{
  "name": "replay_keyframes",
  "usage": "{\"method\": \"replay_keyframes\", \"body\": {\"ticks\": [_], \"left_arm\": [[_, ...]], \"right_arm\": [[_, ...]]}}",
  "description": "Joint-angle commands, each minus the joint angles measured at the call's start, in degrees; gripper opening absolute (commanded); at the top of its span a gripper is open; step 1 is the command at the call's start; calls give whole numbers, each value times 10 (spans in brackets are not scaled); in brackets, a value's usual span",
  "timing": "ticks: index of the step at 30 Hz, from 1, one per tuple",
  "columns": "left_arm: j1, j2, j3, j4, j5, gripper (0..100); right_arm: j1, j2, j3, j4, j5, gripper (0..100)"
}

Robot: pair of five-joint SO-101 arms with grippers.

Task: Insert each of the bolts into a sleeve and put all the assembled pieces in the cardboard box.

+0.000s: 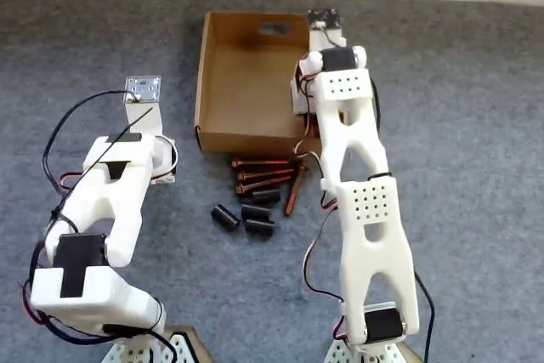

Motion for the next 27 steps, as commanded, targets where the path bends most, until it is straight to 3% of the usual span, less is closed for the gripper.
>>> {"method": "replay_keyframes", "body": {"ticks": [1,15,17,21,27], "left_arm": [[7,-2,-18,-6,-5,10],[7,-2,-18,-6,-5,10],[7,-2,-18,-6,-5,10],[7,-2,-18,-6,-5,10],[7,-2,-18,-6,-5,10]], "right_arm": [[-5,1,-8,0,-3,6],[-4,18,-5,-30,-5,8],[-4,18,-4,-29,-6,43],[-3,17,-8,-29,-6,208],[-3,-3,-51,-19,-4,191]]}}
